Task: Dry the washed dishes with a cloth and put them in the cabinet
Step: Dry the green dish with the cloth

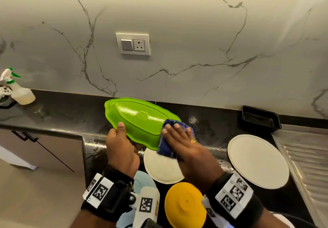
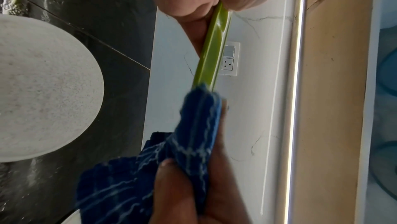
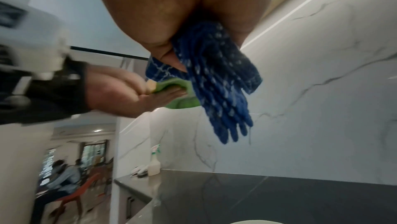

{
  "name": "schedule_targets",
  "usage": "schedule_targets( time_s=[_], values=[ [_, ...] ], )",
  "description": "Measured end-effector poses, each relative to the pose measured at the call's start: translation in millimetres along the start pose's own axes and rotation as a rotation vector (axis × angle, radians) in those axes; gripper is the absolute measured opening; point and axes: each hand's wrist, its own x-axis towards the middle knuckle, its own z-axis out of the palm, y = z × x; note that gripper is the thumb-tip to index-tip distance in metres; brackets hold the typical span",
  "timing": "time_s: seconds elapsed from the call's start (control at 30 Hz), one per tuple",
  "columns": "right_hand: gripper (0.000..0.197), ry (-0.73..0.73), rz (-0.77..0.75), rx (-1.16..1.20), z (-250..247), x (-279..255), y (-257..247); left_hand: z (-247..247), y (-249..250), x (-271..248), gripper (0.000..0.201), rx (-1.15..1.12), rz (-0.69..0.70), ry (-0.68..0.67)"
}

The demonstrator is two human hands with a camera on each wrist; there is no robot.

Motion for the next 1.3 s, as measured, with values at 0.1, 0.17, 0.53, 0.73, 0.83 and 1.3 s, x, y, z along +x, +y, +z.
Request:
schedule_targets(
  time_s=[0.1,0.17,0.53,0.73,0.83,1.3],
  values=[
    [0.062,0.023,0.153,0.094,-8,3,19,-1,1,-4,0.022,0.006,-0.01,-0.032],
    [0.06,-0.052,0.15,0.141,-10,1,13,-2,1,-5,0.023,0.034,0.022,-0.038],
    [0.071,-0.335,-0.095,0.107,-21,24,-13,-6,3,-9,0.025,0.286,0.208,-0.179],
    [0.085,-0.323,0.049,0.162,-36,75,-1,-13,6,-7,0.049,0.371,0.253,-0.349],
    [0.082,-0.309,0.062,0.174,-39,97,-3,-14,5,-12,0.051,0.383,0.226,-0.38],
    [0.08,-0.348,-0.047,0.066,-42,110,12,-26,6,-12,0.057,0.416,0.26,-0.357]
  ],
)
